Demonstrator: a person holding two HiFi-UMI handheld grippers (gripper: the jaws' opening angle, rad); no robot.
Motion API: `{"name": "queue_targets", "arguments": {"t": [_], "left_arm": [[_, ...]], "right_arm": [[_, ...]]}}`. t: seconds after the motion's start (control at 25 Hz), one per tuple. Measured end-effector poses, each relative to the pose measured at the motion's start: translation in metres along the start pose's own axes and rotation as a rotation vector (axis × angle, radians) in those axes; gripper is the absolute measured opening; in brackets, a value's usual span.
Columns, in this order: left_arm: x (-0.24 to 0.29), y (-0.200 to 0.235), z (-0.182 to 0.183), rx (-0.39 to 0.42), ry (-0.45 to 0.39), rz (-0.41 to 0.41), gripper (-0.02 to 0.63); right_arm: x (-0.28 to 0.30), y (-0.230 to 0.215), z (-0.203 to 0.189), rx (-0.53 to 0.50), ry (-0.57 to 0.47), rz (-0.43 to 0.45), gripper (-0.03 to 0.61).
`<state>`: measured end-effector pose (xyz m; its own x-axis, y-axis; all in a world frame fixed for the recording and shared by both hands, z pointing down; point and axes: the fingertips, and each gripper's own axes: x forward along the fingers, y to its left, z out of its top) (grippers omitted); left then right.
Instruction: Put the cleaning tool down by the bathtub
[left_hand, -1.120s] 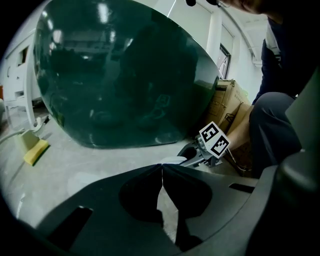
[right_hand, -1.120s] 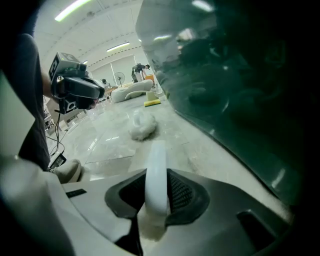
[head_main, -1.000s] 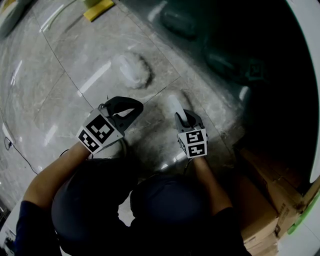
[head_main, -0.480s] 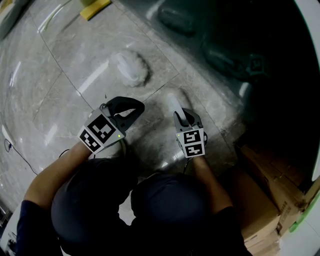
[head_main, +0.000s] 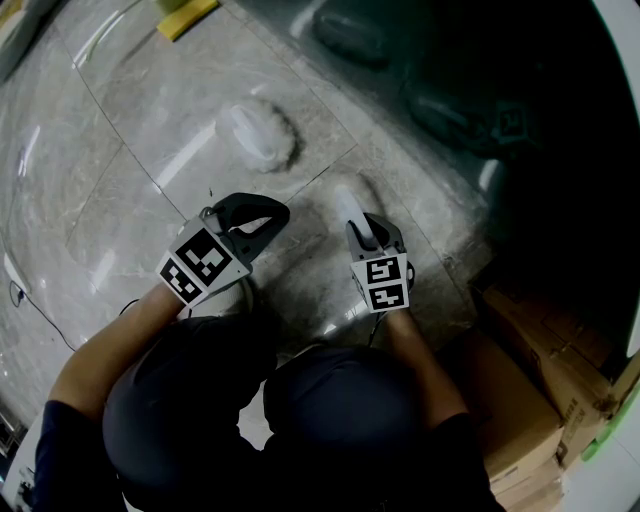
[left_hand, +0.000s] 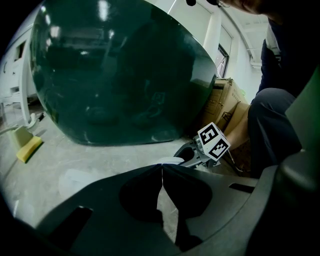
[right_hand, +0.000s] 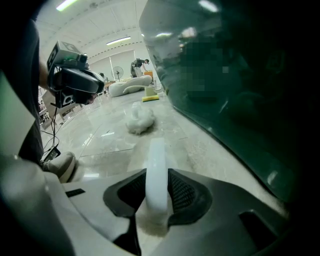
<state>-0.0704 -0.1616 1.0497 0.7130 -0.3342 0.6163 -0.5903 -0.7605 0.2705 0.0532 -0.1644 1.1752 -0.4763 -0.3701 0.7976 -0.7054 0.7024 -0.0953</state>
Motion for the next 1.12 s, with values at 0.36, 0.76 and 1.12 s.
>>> {"name": "queue_targets", "arguments": {"t": [0.36, 0.76, 1.12], "left_arm": [[-0.001, -0.001, 0.000, 0.001, -0.001, -0.004, 0.032], [-0.003, 0.001, 0.002, 0.000, -0.008, 0.004, 0.032], [-0.005, 0.002, 0.010, 0.003, -0.017, 0.012, 0.031]], "right_arm": [[-0.003, 0.000, 0.003, 0.006, -0.001, 0.004, 0.173], [-0.010, -0.002, 0.007, 0.017, -0.025, 0.014, 0.221], [-0.021, -0.006, 0.018, 0.033, -0.051, 0.021, 0.230]]}}
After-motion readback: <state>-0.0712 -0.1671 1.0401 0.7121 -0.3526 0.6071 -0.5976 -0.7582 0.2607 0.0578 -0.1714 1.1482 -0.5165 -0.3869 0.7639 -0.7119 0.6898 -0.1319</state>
